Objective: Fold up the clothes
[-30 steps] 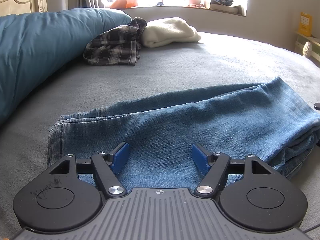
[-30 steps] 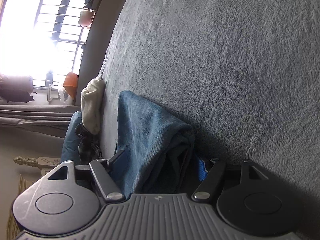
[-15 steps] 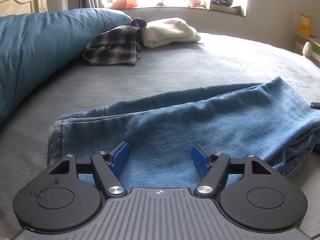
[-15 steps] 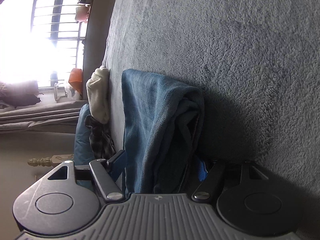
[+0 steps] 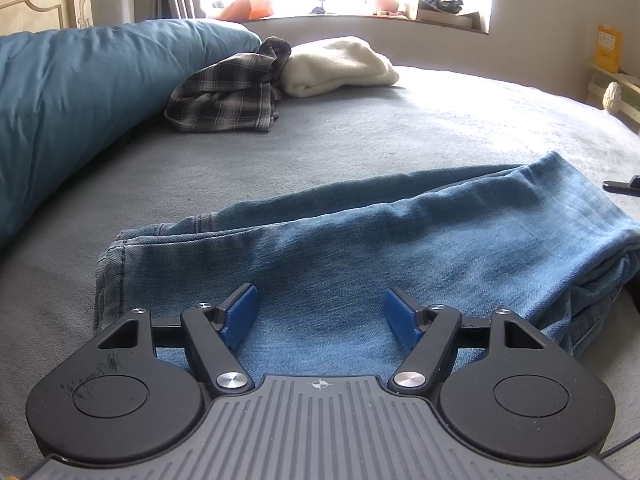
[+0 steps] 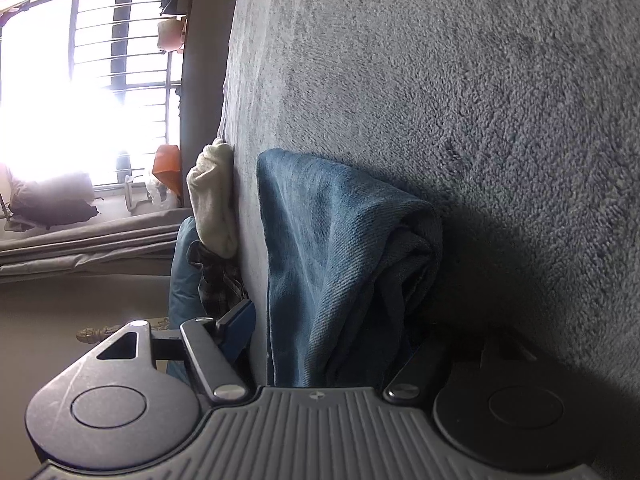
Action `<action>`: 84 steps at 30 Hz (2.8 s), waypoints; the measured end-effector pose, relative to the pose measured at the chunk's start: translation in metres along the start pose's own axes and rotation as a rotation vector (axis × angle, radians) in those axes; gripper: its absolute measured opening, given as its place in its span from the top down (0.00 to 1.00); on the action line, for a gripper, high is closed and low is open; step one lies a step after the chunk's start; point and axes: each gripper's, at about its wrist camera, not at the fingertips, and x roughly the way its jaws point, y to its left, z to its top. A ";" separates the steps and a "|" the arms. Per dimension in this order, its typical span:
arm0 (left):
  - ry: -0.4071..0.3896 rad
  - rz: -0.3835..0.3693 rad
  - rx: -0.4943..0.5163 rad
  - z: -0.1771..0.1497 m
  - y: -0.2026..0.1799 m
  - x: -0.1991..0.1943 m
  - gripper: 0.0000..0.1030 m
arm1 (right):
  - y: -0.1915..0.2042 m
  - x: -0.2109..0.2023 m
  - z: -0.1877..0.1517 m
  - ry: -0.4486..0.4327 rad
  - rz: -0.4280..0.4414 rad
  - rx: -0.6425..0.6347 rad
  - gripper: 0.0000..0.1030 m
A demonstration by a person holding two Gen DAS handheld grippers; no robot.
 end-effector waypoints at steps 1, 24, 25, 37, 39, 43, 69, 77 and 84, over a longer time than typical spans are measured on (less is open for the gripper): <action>-0.001 -0.001 0.001 0.000 0.000 0.000 0.31 | 0.001 0.000 -0.001 -0.001 -0.005 -0.011 0.38; 0.001 0.004 0.017 -0.002 -0.001 -0.002 0.29 | -0.015 0.007 0.013 0.090 -0.022 0.009 0.66; 0.000 0.005 0.017 -0.002 -0.001 -0.002 0.29 | -0.015 0.007 0.014 0.095 -0.026 0.014 0.66; -0.016 -0.008 0.031 -0.005 0.001 -0.003 0.28 | 0.009 0.006 -0.001 0.037 -0.132 -0.121 0.74; -0.021 -0.018 0.030 -0.006 0.003 -0.004 0.28 | 0.019 0.006 -0.006 0.022 -0.166 -0.191 0.78; -0.061 -0.034 0.011 -0.003 0.013 -0.014 0.28 | 0.036 0.004 -0.013 0.013 -0.177 -0.293 0.83; -0.196 -0.220 0.496 -0.001 -0.061 -0.011 0.29 | 0.053 0.003 -0.020 0.020 -0.216 -0.508 0.83; -0.028 -0.278 0.240 0.015 -0.041 0.035 0.27 | 0.048 0.006 -0.018 0.020 -0.220 -0.505 0.80; -0.053 -0.272 0.259 0.010 -0.043 0.031 0.27 | 0.025 0.011 -0.004 0.011 -0.165 -0.346 0.75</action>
